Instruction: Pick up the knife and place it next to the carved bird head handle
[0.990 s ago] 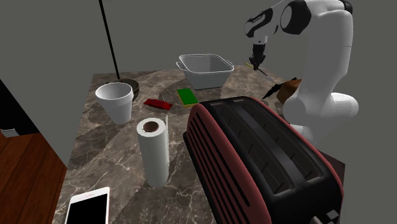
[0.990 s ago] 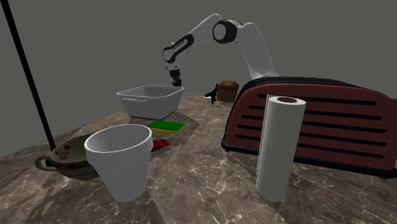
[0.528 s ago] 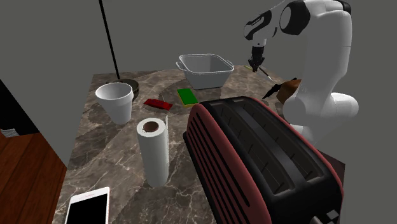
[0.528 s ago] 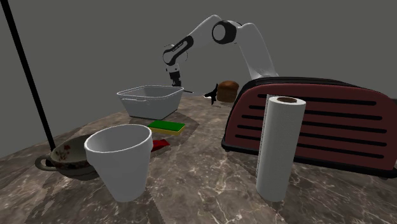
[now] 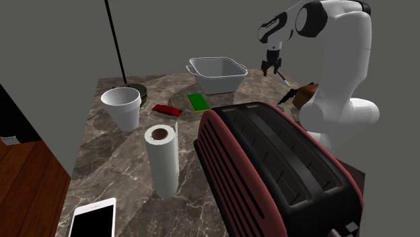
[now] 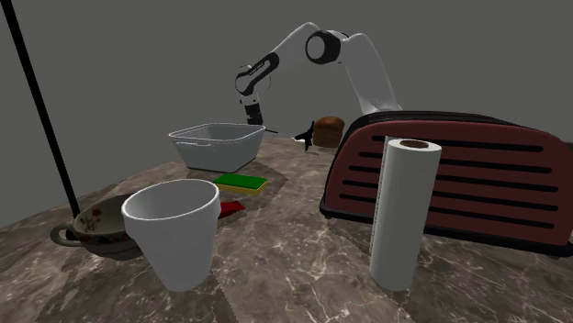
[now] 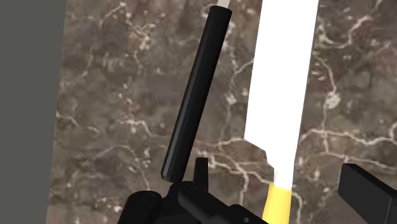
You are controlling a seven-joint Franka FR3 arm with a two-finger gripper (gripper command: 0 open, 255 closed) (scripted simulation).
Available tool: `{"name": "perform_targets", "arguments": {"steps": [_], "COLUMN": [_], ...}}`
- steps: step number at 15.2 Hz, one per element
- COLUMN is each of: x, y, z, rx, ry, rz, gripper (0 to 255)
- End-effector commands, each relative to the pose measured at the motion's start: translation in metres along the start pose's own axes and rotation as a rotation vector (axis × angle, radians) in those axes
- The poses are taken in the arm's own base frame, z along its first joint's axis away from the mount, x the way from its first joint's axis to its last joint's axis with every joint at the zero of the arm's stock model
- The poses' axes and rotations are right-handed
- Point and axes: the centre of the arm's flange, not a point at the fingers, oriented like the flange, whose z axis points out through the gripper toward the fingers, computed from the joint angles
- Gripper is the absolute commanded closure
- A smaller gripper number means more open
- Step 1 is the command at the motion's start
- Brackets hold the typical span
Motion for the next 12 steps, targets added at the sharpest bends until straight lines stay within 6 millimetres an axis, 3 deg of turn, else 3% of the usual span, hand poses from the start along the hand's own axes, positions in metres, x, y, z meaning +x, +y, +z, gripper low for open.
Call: {"name": "perform_targets", "arguments": {"steps": [1, 5, 12], "x": [-0.001, -0.001, -0.001], "y": [-0.001, -0.001, -0.001], "z": [0.000, -0.050, -0.050], "rx": [0.000, 0.000, 0.000], "ry": [0.000, 0.000, 0.000], "rz": [0.000, 0.000, 0.000], "gripper": [0, 0, 0]}}
